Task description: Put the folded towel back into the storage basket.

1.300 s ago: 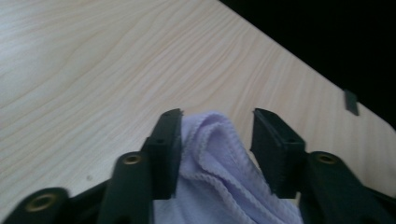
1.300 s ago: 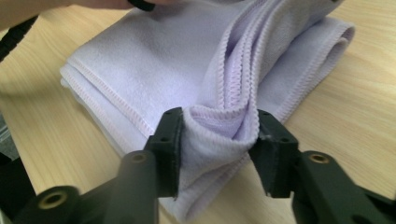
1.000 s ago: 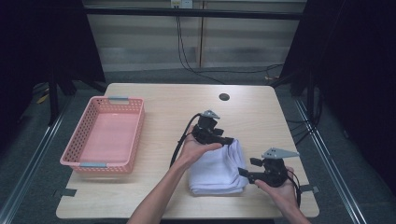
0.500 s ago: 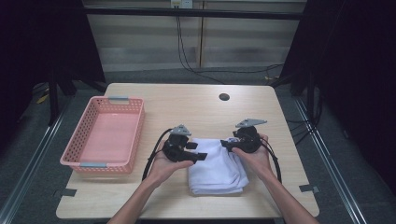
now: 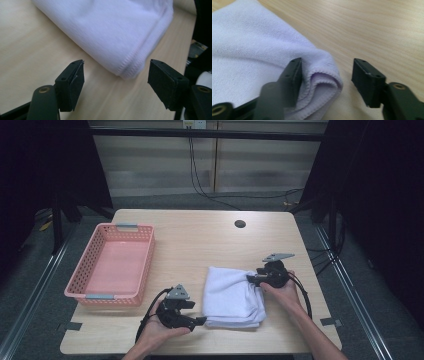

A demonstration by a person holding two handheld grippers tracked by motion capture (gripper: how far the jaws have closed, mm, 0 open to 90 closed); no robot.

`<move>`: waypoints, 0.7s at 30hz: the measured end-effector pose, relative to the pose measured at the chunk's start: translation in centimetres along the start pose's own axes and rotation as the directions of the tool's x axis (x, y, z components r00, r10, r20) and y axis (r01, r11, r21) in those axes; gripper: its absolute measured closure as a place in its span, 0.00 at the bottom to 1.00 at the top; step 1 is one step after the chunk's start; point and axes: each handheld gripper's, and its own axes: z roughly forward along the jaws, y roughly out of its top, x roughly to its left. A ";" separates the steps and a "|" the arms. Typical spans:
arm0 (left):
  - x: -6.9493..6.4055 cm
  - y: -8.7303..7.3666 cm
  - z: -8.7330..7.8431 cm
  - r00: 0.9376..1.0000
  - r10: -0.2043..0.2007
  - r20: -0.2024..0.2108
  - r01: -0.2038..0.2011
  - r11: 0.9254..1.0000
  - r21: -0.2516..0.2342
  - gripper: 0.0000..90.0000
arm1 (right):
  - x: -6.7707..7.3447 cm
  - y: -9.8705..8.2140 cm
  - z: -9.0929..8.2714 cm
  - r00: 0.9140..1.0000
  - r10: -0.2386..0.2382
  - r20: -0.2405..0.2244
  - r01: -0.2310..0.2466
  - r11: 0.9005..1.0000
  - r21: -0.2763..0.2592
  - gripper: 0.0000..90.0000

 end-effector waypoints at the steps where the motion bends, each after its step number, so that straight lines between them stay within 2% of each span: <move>1: -0.3 -0.1 0.1 1.000 -0.002 -0.010 0.002 1.000 0.014 0.32 | -0.3 0.1 0.1 1.000 0.020 -0.016 -0.020 1.000 0.003 0.39; 2: -0.4 -0.1 0.2 1.000 0.003 -0.011 -0.003 1.000 0.020 0.33 | -0.5 0.2 0.2 0.999 0.043 -0.027 -0.042 0.999 0.013 0.36; 4: -0.3 0.0 0.6 0.999 0.023 -0.024 -0.023 1.000 0.017 0.34 | -0.6 0.5 0.1 0.998 0.052 -0.037 -0.052 0.999 -0.008 0.34; 5: 0.0 0.1 0.6 1.000 0.013 -0.017 -0.013 1.000 0.025 0.33 | -0.6 0.6 0.1 0.997 0.054 -0.057 -0.055 0.998 -0.011 0.32; 7: 0.5 0.3 1.1 1.000 -0.007 -0.009 0.008 1.000 0.017 0.30 | -0.3 0.6 0.3 0.996 0.039 -0.077 -0.039 0.999 -0.002 0.28; 9: 0.9 0.5 1.5 1.000 0.000 -0.009 0.000 0.999 0.032 0.28 | -0.1 0.5 0.5 0.996 0.026 -0.083 -0.025 1.000 0.009 0.27; 10: 0.9 0.6 1.7 1.000 -0.013 -0.005 0.013 0.999 0.041 0.27 | 0.0 0.5 0.5 0.996 0.026 -0.086 -0.025 1.000 0.011 0.28; 12: 0.5 0.8 2.0 1.000 0.012 -0.015 -0.011 0.999 0.036 0.26 | 0.1 0.4 0.7 0.996 0.016 -0.090 -0.014 1.000 0.023 0.29; 14: 0.1 0.8 2.3 1.000 0.018 -0.015 -0.018 0.998 0.053 0.26 | 0.1 0.3 0.9 0.996 0.012 -0.089 -0.010 1.000 0.027 0.29; 17: -0.1 1.0 2.7 0.999 0.042 -0.025 -0.040 0.997 0.073 0.27 | 0.0 0.3 0.9 0.993 0.018 -0.113 -0.014 0.999 0.035 0.29; 19: 0.0 1.2 3.0 0.999 0.034 -0.025 -0.032 0.996 0.083 0.27 | -0.2 0.3 0.8 0.991 0.030 -0.129 -0.025 0.999 0.037 0.30; 20: 0.0 1.3 3.2 0.999 0.036 -0.023 -0.034 0.996 0.077 0.26 | -0.2 0.3 0.8 0.989 0.039 -0.144 -0.034 0.999 0.034 0.30; 21: 0.0 1.4 3.3 0.999 0.043 -0.016 -0.041 0.995 0.092 0.27 | -0.1 0.3 0.8 0.988 0.036 -0.147 -0.031 0.999 0.037 0.30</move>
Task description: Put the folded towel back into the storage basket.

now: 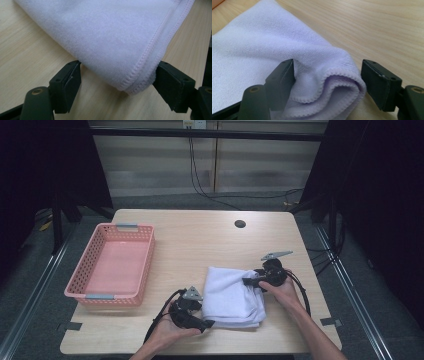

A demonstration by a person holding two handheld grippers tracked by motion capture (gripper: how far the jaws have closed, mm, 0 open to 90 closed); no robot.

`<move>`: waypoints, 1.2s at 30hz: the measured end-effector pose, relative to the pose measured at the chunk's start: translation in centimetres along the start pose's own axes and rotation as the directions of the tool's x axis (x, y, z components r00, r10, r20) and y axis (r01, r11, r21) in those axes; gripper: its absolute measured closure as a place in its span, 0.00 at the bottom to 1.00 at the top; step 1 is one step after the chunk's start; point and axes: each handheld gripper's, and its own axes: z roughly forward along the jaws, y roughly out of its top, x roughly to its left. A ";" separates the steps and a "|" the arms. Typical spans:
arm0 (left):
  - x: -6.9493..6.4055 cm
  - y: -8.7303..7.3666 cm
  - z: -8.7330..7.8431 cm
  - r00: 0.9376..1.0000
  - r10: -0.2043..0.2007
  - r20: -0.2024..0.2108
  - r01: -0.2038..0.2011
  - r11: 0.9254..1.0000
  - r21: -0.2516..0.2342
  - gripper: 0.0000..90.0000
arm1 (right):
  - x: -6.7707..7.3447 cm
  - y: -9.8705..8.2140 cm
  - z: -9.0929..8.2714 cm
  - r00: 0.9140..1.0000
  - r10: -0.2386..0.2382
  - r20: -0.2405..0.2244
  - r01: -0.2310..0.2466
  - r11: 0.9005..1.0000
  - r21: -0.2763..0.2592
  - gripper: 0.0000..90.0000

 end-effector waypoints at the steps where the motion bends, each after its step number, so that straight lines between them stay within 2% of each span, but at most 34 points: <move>1: -0.1 0.0 0.2 1.000 -0.001 -0.005 0.001 1.000 -0.007 0.27 | 0.1 0.0 0.1 1.000 -0.008 0.006 0.008 1.000 0.007 0.29; 3: -0.2 0.0 0.3 1.000 0.015 -0.011 -0.015 1.000 0.000 0.30 | 0.1 0.0 0.2 1.000 -0.009 0.005 0.009 1.000 0.012 0.28; 5: -0.3 0.0 0.3 1.000 0.012 -0.012 -0.012 1.000 -0.007 0.31 | 0.1 0.0 0.3 0.999 -0.029 0.022 0.028 0.999 0.022 0.25; 7: -0.2 0.0 0.4 1.000 0.016 -0.004 -0.016 1.000 -0.014 0.30 | 0.1 0.0 0.5 0.997 -0.045 0.057 0.043 0.999 0.029 0.18; 15: -0.7 0.1 0.7 0.999 0.049 -0.006 -0.049 0.999 0.000 0.24 | 0.4 -0.1 0.7 0.998 -0.061 0.013 0.061 0.998 0.016 0.26; 16: -0.8 0.0 0.7 0.998 0.051 -0.024 -0.051 0.999 -0.010 0.25 | 0.4 -0.1 0.7 0.998 -0.064 0.006 0.064 0.998 0.016 0.29; 17: -0.8 0.0 0.6 0.997 0.058 -0.053 -0.059 0.998 -0.007 0.31 | 0.5 -0.1 0.6 0.998 -0.068 0.004 0.068 0.997 0.022 0.32; 18: -0.8 0.0 0.5 0.997 0.066 -0.050 -0.066 0.998 -0.001 0.38 | 0.7 -0.1 0.6 0.996 -0.085 0.001 0.085 0.996 0.026 0.38; 19: -0.8 0.0 0.4 0.997 0.066 -0.044 -0.066 0.998 0.005 0.42 | 0.8 -0.1 0.7 0.996 -0.084 -0.012 0.084 0.996 0.023 0.42; 20: -0.8 0.0 0.4 0.995 0.082 -0.050 -0.082 0.997 0.006 0.48 | 1.0 -0.1 0.7 0.996 -0.083 -0.016 0.083 0.996 0.023 0.45; 23: -0.9 0.1 0.4 0.997 0.076 -0.021 -0.076 0.997 0.008 0.63 | 0.9 -0.1 0.6 0.996 -0.081 -0.029 0.082 0.996 0.025 0.52; 24: -0.9 0.1 0.4 0.997 0.068 -0.028 -0.068 0.998 0.010 0.67 | 1.0 -0.1 0.7 0.996 -0.079 -0.040 0.080 0.997 0.024 0.57; 25: -0.5 0.1 0.4 0.998 0.068 0.012 -0.068 0.998 0.009 0.70 | 1.0 -0.1 0.7 0.996 -0.075 -0.051 0.076 0.997 0.023 0.59; 27: -0.2 0.1 0.4 0.999 0.045 0.029 -0.045 0.999 0.005 0.73 | 1.1 -0.1 0.7 0.995 -0.080 -0.057 0.082 0.996 0.027 0.62; 28: -0.1 0.2 0.3 0.999 0.043 0.033 -0.044 0.999 0.015 0.74 | 1.1 -0.1 0.7 0.995 -0.076 -0.062 0.078 0.997 0.030 0.65; 30: -0.2 0.2 0.4 0.999 0.040 0.037 -0.040 0.999 -0.003 0.75 | 1.0 -0.2 0.7 0.995 -0.059 -0.078 0.061 0.998 0.027 0.67; 32: -0.2 0.4 0.2 0.998 0.051 0.025 -0.051 0.999 0.000 0.77 | 1.0 -0.2 0.7 0.995 -0.060 -0.083 0.062 0.998 0.022 0.70; 33: -0.1 0.4 0.2 0.998 0.045 0.047 -0.044 0.999 -0.013 0.77 | 1.1 -0.2 0.7 0.995 -0.061 -0.084 0.063 0.998 0.021 0.71; 34: 0.0 0.4 0.1 0.997 0.048 0.053 -0.047 0.999 -0.010 0.78 | 1.1 -0.2 0.6 0.995 -0.066 -0.078 0.068 0.997 0.022 0.72; 35: 0.0 0.4 0.0 0.998 0.036 0.058 -0.034 0.999 -0.020 0.78 | 1.2 -0.1 0.6 0.995 -0.063 -0.074 0.065 0.998 0.022 0.73; 36: 0.1 0.5 -0.1 0.997 0.045 0.059 -0.044 0.999 -0.018 0.78 | 1.2 -0.1 0.5 0.995 -0.062 -0.073 0.064 0.998 0.021 0.73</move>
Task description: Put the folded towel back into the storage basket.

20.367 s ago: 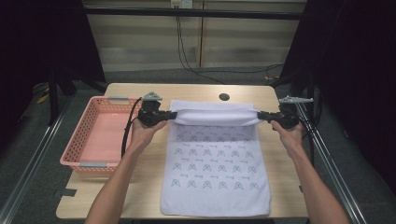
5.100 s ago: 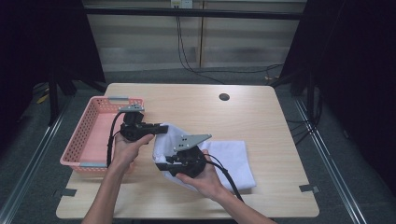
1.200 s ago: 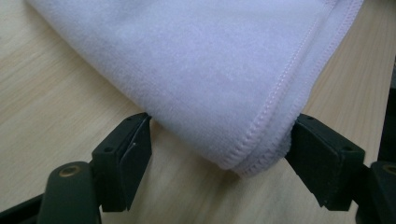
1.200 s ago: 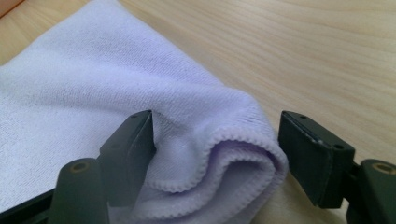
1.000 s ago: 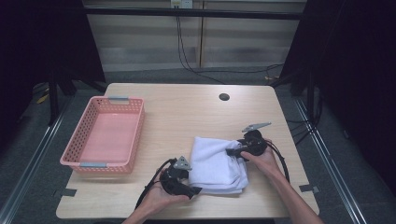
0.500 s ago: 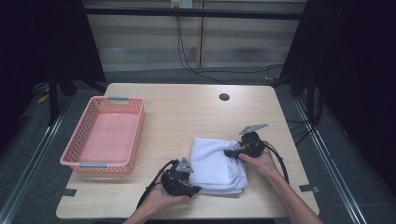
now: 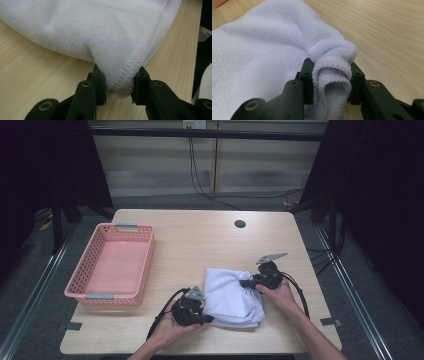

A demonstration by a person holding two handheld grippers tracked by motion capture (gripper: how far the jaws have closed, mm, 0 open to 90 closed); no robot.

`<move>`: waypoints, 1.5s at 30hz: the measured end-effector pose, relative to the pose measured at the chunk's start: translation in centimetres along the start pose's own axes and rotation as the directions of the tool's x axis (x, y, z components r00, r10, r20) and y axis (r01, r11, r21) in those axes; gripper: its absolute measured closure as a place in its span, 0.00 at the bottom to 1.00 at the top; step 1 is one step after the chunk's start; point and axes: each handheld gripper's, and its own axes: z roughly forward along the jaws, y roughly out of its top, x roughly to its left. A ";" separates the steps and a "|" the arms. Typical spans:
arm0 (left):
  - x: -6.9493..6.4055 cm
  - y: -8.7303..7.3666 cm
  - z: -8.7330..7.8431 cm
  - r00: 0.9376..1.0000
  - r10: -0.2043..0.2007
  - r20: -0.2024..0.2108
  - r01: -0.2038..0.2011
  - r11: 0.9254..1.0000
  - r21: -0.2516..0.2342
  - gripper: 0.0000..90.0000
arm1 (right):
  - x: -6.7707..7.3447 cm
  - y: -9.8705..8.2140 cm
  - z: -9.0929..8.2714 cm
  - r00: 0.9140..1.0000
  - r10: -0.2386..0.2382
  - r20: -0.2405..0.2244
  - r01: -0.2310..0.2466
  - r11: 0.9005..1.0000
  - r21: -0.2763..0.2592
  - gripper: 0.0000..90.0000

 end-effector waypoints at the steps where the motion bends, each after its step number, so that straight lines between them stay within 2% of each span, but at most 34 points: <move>1: 0.0 0.0 0.0 1.000 -0.012 0.005 0.012 1.000 -0.009 0.78 | -0.1 0.0 -0.1 1.000 0.003 -0.005 -0.003 1.000 -0.001 0.74; 2: 0.0 0.1 -0.2 1.000 -0.013 0.007 0.013 1.000 -0.003 0.79 | -0.2 0.0 -0.1 1.000 0.018 -0.013 -0.018 1.000 -0.006 0.74; 3: 0.1 0.1 -0.2 1.000 -0.020 0.015 0.020 1.000 -0.023 0.79 | -0.3 0.0 -0.1 0.999 0.029 -0.016 -0.029 1.000 -0.007 0.75; 8: 0.3 0.3 -0.6 0.998 -0.040 0.047 0.043 0.997 -0.064 0.79 | -0.1 0.4 -0.3 1.000 0.010 -0.007 -0.010 1.000 -0.011 0.75; 11: 0.1 0.4 -0.9 0.997 -0.049 0.063 0.054 0.995 -0.086 0.79 | -0.2 0.6 -0.5 1.000 0.018 -0.010 -0.018 1.000 -0.017 0.76; 13: -0.2 0.5 -1.1 0.998 -0.040 0.056 0.045 0.995 -0.093 0.79 | -0.1 0.7 -0.7 0.999 0.029 -0.024 -0.029 0.999 -0.030 0.76; 16: -0.5 0.7 -1.5 0.998 -0.027 0.048 0.032 0.995 -0.096 0.79 | 0.2 0.9 -1.0 1.000 0.022 -0.014 -0.023 0.999 -0.034 0.76; 18: -0.5 0.8 -1.9 0.998 -0.030 0.052 0.036 0.992 -0.119 0.79 | 0.4 1.2 -1.4 1.000 0.013 -0.008 -0.013 0.999 -0.041 0.76; 25: -0.1 1.4 -3.0 0.999 -0.017 0.046 0.024 0.989 -0.145 0.79 | 0.4 2.2 -1.9 1.000 0.015 -0.027 -0.017 0.998 -0.066 0.76; 28: 0.3 1.4 -3.4 0.998 -0.031 0.053 0.040 0.985 -0.169 0.79 | 0.2 2.7 -2.2 0.999 0.017 -0.037 -0.020 0.997 -0.074 0.76; 29: 0.3 1.4 -3.5 0.999 -0.027 0.044 0.034 0.986 -0.164 0.79 | 0.2 2.8 -2.2 0.999 0.010 -0.038 -0.013 0.997 -0.074 0.76; 35: 0.0 2.3 -5.0 1.000 0.010 0.023 -0.005 0.982 -0.191 0.80 | 0.7 4.1 -2.5 0.999 -0.011 -0.046 0.008 0.998 -0.069 0.76; 41: 0.5 2.4 -6.2 1.000 0.002 0.014 0.001 0.976 -0.218 0.80 | 0.9 5.6 -3.0 0.998 -0.022 -0.059 0.017 0.996 -0.085 0.76; 45: 1.1 2.3 -7.2 1.000 -0.004 -0.009 0.002 0.974 -0.228 0.80 | 1.1 6.6 -2.7 0.997 -0.026 -0.066 0.019 0.995 -0.098 0.76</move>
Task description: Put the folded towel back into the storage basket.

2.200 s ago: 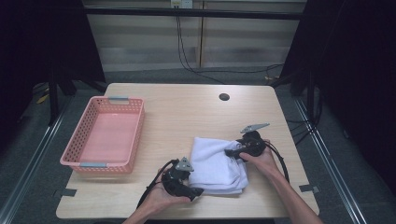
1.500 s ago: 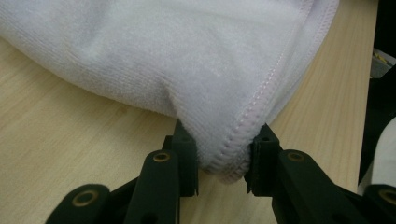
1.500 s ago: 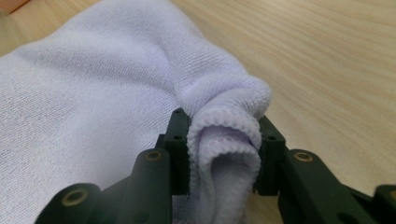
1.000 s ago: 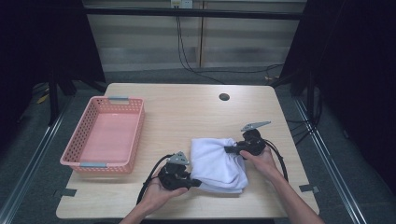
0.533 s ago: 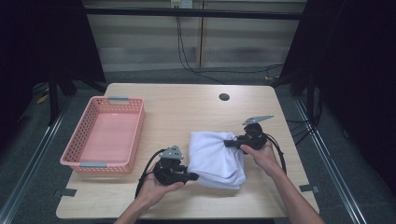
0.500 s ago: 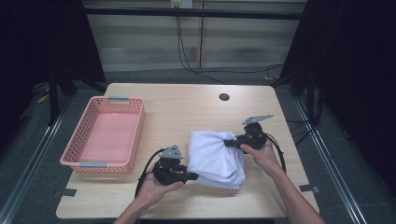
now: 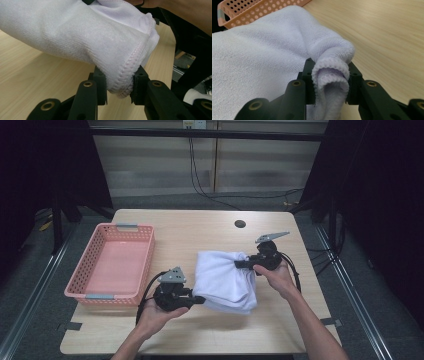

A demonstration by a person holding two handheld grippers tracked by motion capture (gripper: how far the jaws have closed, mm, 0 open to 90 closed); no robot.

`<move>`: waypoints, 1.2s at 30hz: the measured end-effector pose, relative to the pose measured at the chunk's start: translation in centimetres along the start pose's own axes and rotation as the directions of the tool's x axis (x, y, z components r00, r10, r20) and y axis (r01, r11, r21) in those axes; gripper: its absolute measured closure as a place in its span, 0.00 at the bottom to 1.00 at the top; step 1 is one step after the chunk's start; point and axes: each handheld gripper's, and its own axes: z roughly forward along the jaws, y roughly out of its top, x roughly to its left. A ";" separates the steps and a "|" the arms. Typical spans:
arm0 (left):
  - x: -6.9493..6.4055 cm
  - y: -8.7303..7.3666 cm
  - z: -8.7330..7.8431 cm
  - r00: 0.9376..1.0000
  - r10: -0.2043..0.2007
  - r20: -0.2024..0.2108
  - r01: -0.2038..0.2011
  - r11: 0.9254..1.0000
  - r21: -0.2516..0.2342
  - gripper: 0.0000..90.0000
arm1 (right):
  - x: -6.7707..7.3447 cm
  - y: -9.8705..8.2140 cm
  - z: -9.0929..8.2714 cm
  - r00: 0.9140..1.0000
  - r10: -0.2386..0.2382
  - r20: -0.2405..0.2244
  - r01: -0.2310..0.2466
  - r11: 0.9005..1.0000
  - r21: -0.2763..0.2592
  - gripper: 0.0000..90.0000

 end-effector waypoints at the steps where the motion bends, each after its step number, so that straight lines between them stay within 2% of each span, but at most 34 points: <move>1: 0.1 0.0 -0.3 1.000 -0.003 -0.007 0.003 1.000 -0.006 0.80 | 0.1 0.3 0.2 1.000 -0.004 -0.003 0.004 1.000 0.000 0.76; 7: 1.0 0.2 -1.6 0.999 -0.025 -0.024 0.025 0.999 -0.033 0.80 | 0.7 2.2 1.1 1.000 -0.019 -0.007 0.019 1.000 -0.008 0.76; 19: 2.2 0.7 -4.4 0.998 -0.037 -0.055 0.033 0.996 -0.081 0.80 | 1.7 5.6 2.1 0.999 -0.045 -0.013 0.045 0.999 -0.018 0.76; 26: 3.2 0.4 -6.2 0.994 -0.067 -0.081 0.057 0.990 -0.125 0.80 | 2.4 7.7 3.2 0.997 -0.068 -0.030 0.067 0.998 -0.020 0.76; 36: 4.4 -0.1 -9.0 0.986 -0.099 -0.132 0.078 0.985 -0.154 0.81 | 3.8 10.8 5.7 0.994 -0.100 -0.054 0.100 0.995 -0.007 0.76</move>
